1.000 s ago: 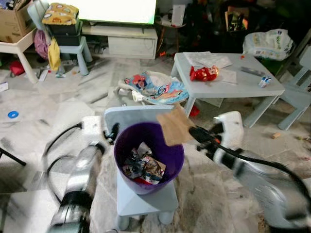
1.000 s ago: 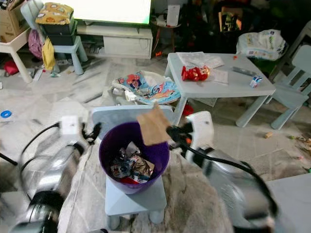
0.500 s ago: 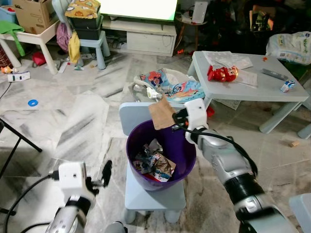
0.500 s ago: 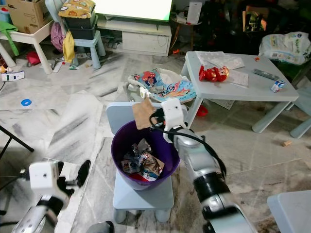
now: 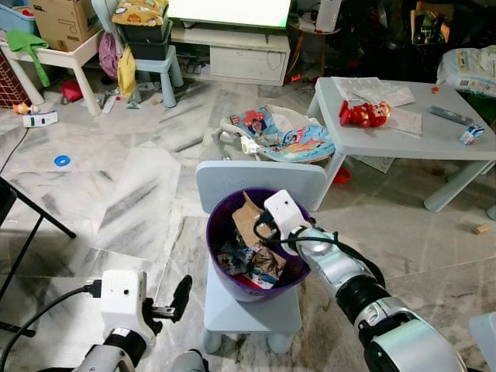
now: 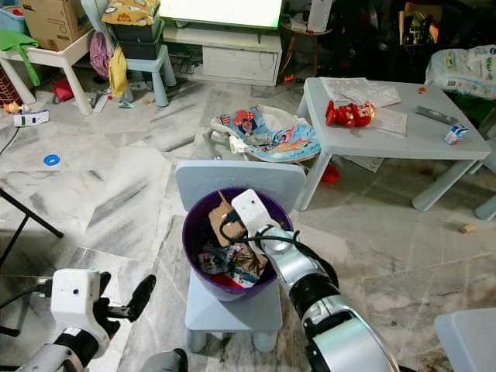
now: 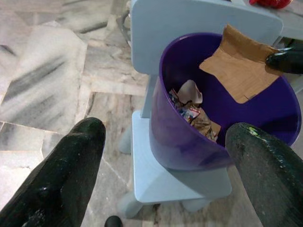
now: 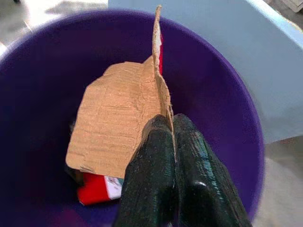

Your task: Picking trash to rubbish bin

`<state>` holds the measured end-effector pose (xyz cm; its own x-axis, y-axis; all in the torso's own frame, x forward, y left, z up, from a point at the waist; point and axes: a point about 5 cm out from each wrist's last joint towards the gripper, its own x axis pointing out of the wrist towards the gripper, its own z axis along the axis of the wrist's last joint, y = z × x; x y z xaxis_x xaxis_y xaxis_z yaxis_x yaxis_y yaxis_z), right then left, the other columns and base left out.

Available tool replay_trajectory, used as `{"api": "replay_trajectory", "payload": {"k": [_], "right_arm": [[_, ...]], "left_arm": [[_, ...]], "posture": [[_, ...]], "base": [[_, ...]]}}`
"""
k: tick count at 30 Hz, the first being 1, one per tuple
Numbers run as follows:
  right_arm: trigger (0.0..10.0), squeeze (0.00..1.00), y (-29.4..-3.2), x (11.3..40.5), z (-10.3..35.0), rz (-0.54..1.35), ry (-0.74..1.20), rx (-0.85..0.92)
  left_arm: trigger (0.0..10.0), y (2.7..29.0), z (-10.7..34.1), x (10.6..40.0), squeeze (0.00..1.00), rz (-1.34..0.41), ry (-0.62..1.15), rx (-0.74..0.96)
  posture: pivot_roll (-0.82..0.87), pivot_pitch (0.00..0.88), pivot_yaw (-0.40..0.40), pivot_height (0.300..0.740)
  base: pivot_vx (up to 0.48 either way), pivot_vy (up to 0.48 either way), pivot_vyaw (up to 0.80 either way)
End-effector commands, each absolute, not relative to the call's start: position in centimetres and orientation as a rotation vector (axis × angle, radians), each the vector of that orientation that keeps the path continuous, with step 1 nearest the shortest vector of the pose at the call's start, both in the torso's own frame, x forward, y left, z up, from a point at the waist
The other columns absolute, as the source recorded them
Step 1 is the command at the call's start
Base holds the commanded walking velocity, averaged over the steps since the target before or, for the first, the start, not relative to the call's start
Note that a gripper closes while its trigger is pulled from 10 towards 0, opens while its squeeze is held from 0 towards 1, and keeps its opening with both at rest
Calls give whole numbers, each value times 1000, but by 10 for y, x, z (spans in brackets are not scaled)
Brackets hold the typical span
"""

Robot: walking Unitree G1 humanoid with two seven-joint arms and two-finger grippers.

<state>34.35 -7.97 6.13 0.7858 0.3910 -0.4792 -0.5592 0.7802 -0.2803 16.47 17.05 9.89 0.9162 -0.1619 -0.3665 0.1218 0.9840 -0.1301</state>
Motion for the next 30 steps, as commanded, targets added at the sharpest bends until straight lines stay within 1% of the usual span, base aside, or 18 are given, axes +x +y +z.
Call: {"api": "replay_trajectory", "payload": {"k": [1,2,3,14,17,20,22,23,24,26,27,30], "right_arm": [[10000,608,-84,344,60,522,413,-455],[10000,608,-85,344,60,520,415,-454],[10000,1000,-85,344,59,521,416,-454],[10000,1000,-88,343,56,540,417,-459],[10000,1000,-90,346,61,510,378,-417],[10000,1000,-96,353,75,466,286,-357],[10000,1000,-101,356,84,442,224,-319],[10000,1000,-109,357,95,411,158,-277],[10000,1000,-110,357,97,404,145,-269],[10000,1000,-121,353,108,396,57,-231],[10000,1000,-121,353,108,396,57,-231],[10000,1000,-137,343,118,351,4,-169]], "left_arm": [[10000,165,102,164,0,-177,386,-108],[10000,165,102,164,0,-179,387,-107],[10000,164,102,164,0,-181,389,-107],[10000,163,100,165,0,-195,408,-102],[10000,162,100,167,0,-199,410,-100],[10000,162,103,174,0,-195,383,-95],[10000,162,106,179,0,-197,362,-92],[10000,161,110,185,0,-198,329,-86],[10000,161,111,186,0,-197,322,-85],[10000,162,120,196,0,-185,228,-37],[10000,162,120,196,0,-185,228,-37],[10000,159,129,206,0,-191,113,48]], "posture": [[345,133,-101,740],[342,133,-100,740],[340,132,-101,740],[333,131,-106,740],[326,127,-107,740],[320,121,-110,740],[311,115,-112,740],[301,111,-112,740],[280,103,-114,740],[264,99,-113,740],[264,99,-113,740],[221,91,-110,740]], "base": [[0,0,0],[0,0,0],[0,0,0],[0,0,0],[0,0,0],[0,0,0],[0,0,0],[0,0,0],[0,0,0],[0,0,0],[0,0,0],[0,0,0]]}}
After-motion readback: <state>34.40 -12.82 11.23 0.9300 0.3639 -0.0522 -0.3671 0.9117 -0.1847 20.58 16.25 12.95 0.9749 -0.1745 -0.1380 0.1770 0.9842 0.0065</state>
